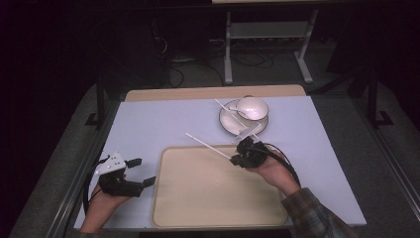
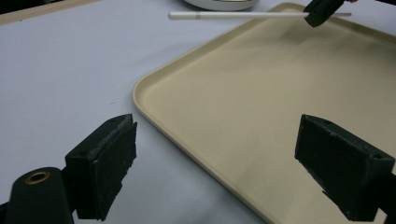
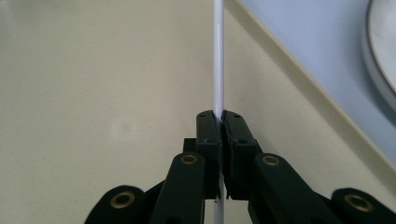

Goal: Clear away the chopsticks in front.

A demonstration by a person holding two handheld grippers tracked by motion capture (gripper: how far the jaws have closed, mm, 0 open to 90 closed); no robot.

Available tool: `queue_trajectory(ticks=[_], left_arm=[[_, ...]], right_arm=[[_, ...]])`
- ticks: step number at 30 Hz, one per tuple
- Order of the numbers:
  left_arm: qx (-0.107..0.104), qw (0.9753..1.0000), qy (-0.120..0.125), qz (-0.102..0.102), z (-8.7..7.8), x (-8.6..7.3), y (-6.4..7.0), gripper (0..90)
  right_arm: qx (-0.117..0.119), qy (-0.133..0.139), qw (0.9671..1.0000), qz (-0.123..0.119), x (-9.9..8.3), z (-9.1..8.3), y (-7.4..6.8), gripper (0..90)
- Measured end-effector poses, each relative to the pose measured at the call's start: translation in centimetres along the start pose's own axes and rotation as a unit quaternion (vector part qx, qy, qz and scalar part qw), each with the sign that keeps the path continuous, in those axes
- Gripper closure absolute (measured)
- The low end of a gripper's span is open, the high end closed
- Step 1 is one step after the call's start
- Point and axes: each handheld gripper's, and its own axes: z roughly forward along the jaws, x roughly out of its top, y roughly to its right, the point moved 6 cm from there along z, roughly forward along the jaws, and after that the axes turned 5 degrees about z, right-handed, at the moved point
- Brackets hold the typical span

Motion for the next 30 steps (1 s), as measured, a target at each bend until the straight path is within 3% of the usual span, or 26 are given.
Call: queue_trajectory(ticks=[14,22,30], left_arm=[[-0.002,1.0,0.0,0.0,0.1,0.0,0.0,11.9],[-0.002,1.0,-0.001,0.0,0.1,-0.1,0.0,11.9],[-0.002,1.0,-0.001,0.001,0.1,0.0,0.0,12.0]], right_arm=[[0.029,-0.032,0.9985,-0.034,-0.3,2.8,-3.3,85.5],[0.034,-0.041,0.9977,-0.042,0.1,4.1,-4.0,85.4],[0.035,-0.038,0.9978,-0.04,0.2,4.2,-4.1,84.4]])
